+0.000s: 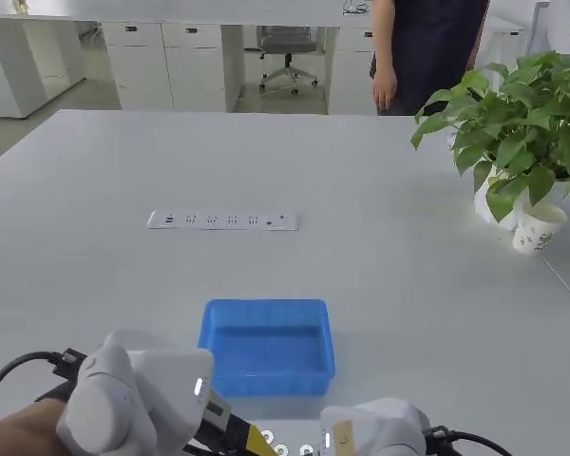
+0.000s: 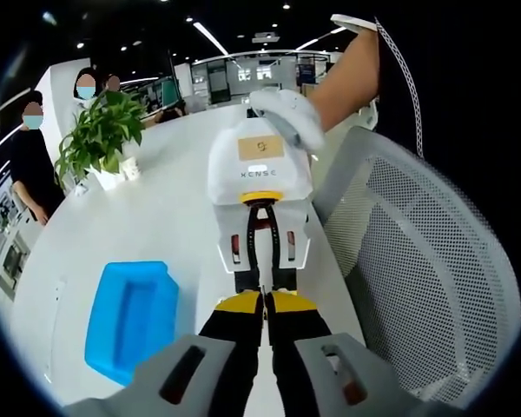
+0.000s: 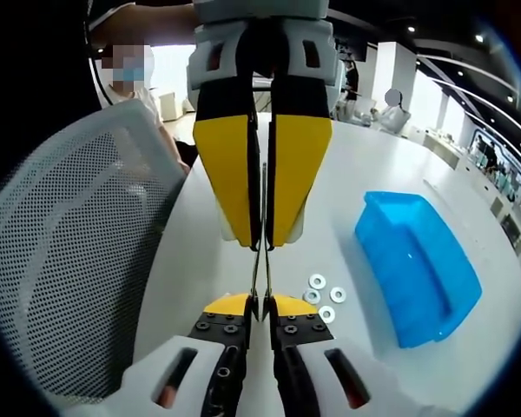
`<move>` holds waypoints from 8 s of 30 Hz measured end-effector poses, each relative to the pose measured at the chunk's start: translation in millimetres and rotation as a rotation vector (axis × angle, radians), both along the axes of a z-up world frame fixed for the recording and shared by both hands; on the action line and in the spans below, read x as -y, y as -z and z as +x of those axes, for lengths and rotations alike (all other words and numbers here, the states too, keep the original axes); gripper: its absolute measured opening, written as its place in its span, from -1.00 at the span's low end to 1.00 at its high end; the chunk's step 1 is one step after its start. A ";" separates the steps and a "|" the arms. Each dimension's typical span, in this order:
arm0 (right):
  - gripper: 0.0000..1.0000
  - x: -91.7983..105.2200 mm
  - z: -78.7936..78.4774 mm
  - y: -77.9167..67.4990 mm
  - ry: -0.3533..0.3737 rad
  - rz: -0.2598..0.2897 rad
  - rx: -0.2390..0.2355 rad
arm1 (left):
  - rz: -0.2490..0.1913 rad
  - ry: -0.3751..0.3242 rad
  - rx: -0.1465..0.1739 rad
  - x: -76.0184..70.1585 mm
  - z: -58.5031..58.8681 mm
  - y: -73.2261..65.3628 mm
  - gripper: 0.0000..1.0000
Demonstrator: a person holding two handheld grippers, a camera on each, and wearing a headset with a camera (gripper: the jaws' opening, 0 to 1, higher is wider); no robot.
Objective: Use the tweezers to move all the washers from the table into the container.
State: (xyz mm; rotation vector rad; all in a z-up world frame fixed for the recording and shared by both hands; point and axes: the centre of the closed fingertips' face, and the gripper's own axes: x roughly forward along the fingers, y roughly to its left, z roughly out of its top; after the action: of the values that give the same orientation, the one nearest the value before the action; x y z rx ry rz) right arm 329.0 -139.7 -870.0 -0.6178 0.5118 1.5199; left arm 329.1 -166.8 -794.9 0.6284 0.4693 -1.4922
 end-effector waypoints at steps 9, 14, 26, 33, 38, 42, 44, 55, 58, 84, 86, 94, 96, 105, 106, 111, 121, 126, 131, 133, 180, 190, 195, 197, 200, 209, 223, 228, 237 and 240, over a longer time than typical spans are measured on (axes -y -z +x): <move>-0.78 0.4 3.0 -3.7 -0.002 0.006 0.007 | -0.004 0.004 -0.010 0.6 1.7 -3.8 -0.90; -0.77 0.7 6.1 -6.5 0.011 0.018 0.004 | -0.010 0.005 -0.018 1.5 4.9 -7.0 -0.89; -0.77 2.1 18.4 -8.6 0.033 0.031 0.011 | -0.008 0.019 -0.023 4.0 16.1 -8.1 -0.89; -0.77 4.8 26.4 -8.2 0.045 0.033 0.014 | -0.007 0.021 -0.023 6.4 23.4 -7.5 -0.89; -0.77 6.4 32.2 -7.6 0.056 0.034 0.018 | -0.004 0.028 -0.020 8.9 29.2 -7.5 -0.89; -0.76 8.9 37.9 -8.5 0.074 0.038 0.018 | -0.005 0.024 -0.019 10.8 34.1 -8.1 -0.89; -0.76 10.2 39.8 -8.8 0.080 0.039 0.019 | -0.005 0.025 -0.019 11.6 35.6 -8.1 -0.89; -0.76 15.8 45.2 -7.0 0.091 0.031 0.025 | -0.002 0.040 -0.017 16.6 40.7 -6.4 -0.89; -0.76 17.2 46.5 -5.5 0.095 0.027 0.025 | -0.001 0.041 -0.017 17.8 42.3 -5.2 -0.89; -0.76 25.7 54.4 -0.8 0.121 0.018 0.018 | -0.021 0.047 -0.035 29.1 51.6 -1.9 -0.89; -0.76 25.9 54.7 -0.9 0.121 0.017 0.019 | -0.018 0.049 -0.033 29.4 51.7 -2.0 -0.89; -0.76 26.9 54.8 -2.7 0.123 0.018 0.024 | -0.018 0.053 -0.032 29.4 51.4 -3.4 -0.89; -0.76 27.3 55.2 -2.9 0.123 0.016 0.028 | -0.017 0.054 -0.030 29.5 51.9 -3.5 -0.88; -0.76 29.8 55.0 0.5 0.129 0.007 0.017 | -0.011 0.060 -0.035 31.4 52.5 -0.2 -0.88; -0.76 29.8 55.0 0.4 0.129 0.007 0.017 | -0.011 0.060 -0.036 31.7 52.5 -0.2 -0.88; -0.75 30.1 55.6 0.0 0.128 0.009 0.020 | -0.012 0.063 -0.036 33.2 53.3 -0.2 -0.88; -0.76 30.4 56.2 0.8 0.132 0.004 0.016 | -0.010 0.064 -0.037 33.9 55.2 0.6 -0.89; -0.78 30.0 55.8 3.3 0.132 -0.003 0.012 | -0.007 0.065 -0.041 33.2 54.3 1.8 -0.89; -0.80 29.4 56.0 3.7 0.137 -0.001 -0.014 | -0.006 0.058 -0.041 32.8 54.3 1.9 -0.89; -0.80 29.4 55.6 3.6 0.137 -0.002 -0.018 | -0.007 0.056 -0.042 32.6 54.5 2.1 -0.89; -0.81 26.1 59.6 -23.4 0.129 0.024 0.009 | -0.012 0.067 -0.026 27.2 56.4 -23.7 -0.89; -0.81 25.5 68.4 -39.4 0.119 0.031 0.041 | -0.023 0.066 -0.009 26.9 63.2 -39.6 -0.89; -0.81 25.2 74.4 -48.1 0.121 0.037 0.062 | -0.027 0.067 0.008 27.1 68.1 -48.2 -0.89; -0.81 25.1 76.7 -50.8 0.121 0.039 0.068 | -0.028 0.068 0.014 27.2 69.8 -51.2 -0.89; -0.81 25.0 81.9 -55.3 0.122 0.042 0.081 | -0.027 0.071 0.025 27.3 73.6 -55.6 -0.89; -0.81 22.3 96.1 -63.1 0.126 0.050 0.104 | -0.026 0.064 0.043 24.6 85.8 -62.9 -0.89; -0.81 13.1 123.2 -67.6 0.125 0.066 0.121 | -0.021 0.047 0.062 17.0 111.2 -67.3 -0.89; -0.81 10.3 131.9 -63.4 0.119 0.069 0.116 | -0.005 0.051 0.063 14.8 120.6 -62.7 -0.89; -0.81 7.4 149.3 -56.2 0.136 0.074 0.106 | 0.003 0.049 0.059 11.9 138.7 -55.4 -0.89; -0.81 5.9 152.8 -51.2 0.133 0.070 0.097 | 0.008 0.049 0.053 11.0 142.6 -50.4 -0.89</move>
State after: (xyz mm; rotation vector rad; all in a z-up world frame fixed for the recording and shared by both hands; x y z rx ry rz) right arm 481.8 -145.6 -818.8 -0.5886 0.4155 1.3697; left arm 471.6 -177.8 -744.5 0.6884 0.4214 -1.5167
